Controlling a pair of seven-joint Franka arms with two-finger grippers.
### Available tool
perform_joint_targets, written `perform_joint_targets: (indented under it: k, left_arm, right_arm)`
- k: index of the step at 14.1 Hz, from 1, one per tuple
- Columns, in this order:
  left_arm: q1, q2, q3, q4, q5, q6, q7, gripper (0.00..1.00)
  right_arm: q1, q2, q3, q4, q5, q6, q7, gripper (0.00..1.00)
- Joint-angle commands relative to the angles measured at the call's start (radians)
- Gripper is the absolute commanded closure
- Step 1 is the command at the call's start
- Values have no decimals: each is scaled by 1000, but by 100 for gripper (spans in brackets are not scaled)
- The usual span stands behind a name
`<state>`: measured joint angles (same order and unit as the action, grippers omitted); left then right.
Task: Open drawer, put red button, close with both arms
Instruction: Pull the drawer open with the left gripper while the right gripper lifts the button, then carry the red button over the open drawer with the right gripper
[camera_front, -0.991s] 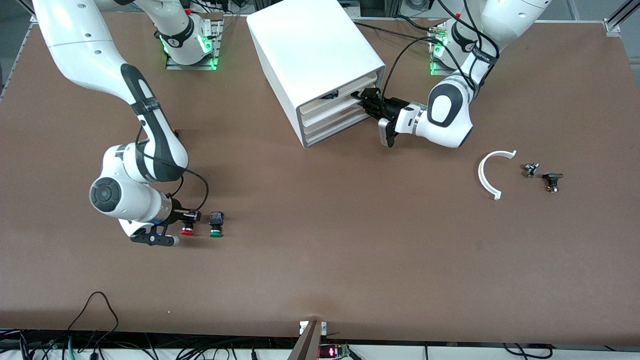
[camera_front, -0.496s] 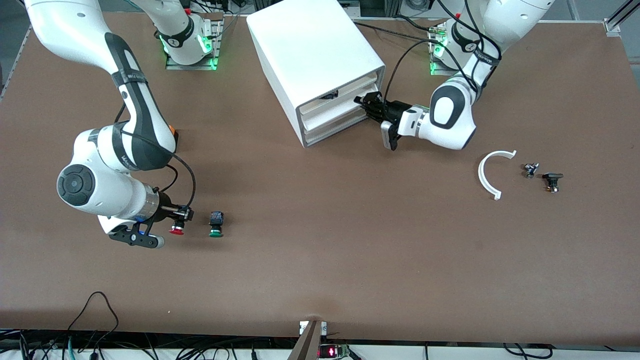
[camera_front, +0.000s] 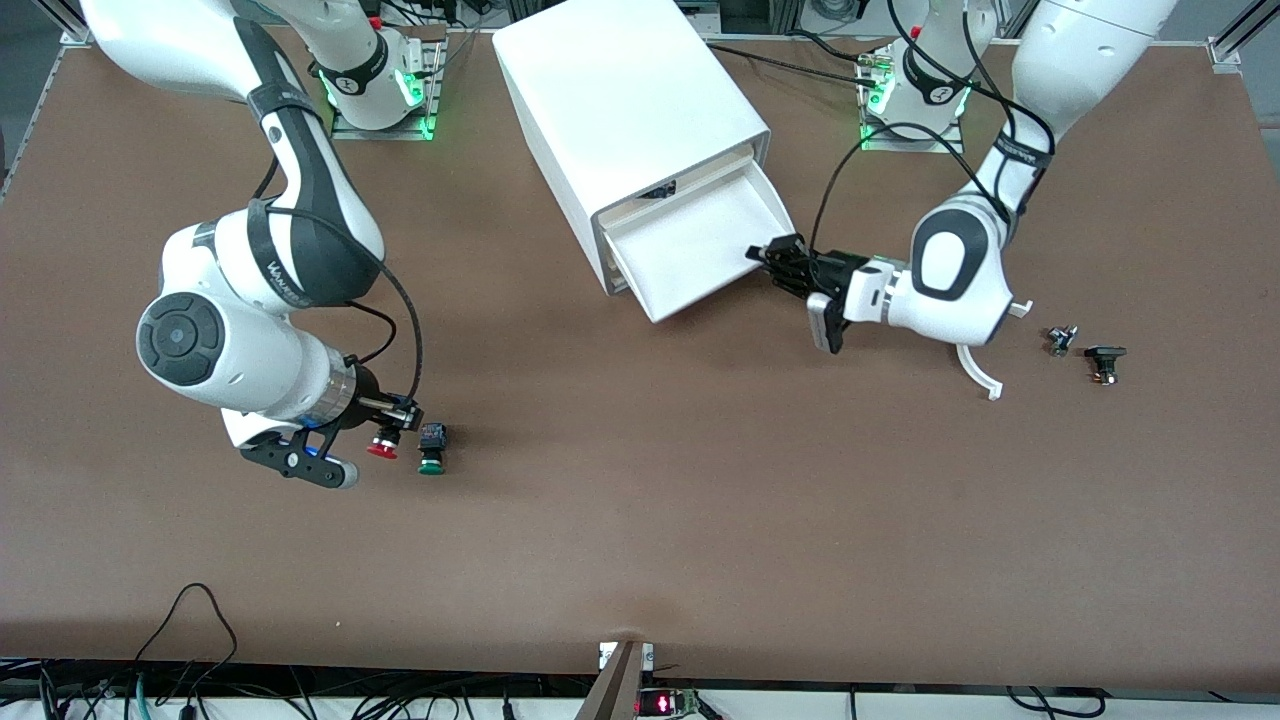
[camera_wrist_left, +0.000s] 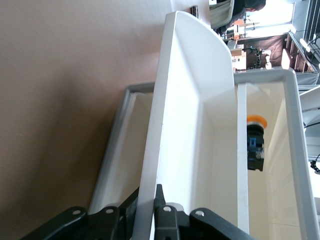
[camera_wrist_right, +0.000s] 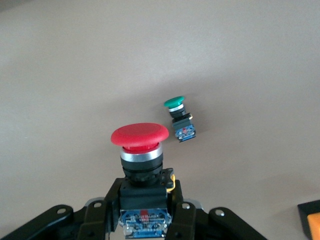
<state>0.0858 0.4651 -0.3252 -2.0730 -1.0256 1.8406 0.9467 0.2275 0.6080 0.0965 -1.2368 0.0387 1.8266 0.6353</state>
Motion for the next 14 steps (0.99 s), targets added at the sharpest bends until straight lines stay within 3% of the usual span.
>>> perform_joint_targets:
  k: [1, 3, 4, 5, 8, 14]
  left_arm:
    - [46, 122, 2, 160, 77, 17, -19, 100]
    - [64, 127, 2, 188, 102, 12, -31, 96]
    - [64, 127, 0, 186, 104, 3, -42, 28]
    - [63, 125, 0, 186, 108, -10, -45, 0]
    - [71, 112, 0, 230, 163, -33, -86, 0]
    - [109, 112, 0, 511, 398, -294, -441, 0]
  right_arm:
    - [35, 12, -3, 75, 9, -43, 99, 100]
    - [58, 12, -1, 89, 9, -49, 171, 100]
    - [70, 12, -1, 89, 9, -49, 208, 100]
    - [87, 10, -1, 89, 9, -49, 265, 100]
    - [177, 12, -6, 129, 1, -50, 459, 100]
    - [321, 30, -12, 195, 0, -30, 783, 100]
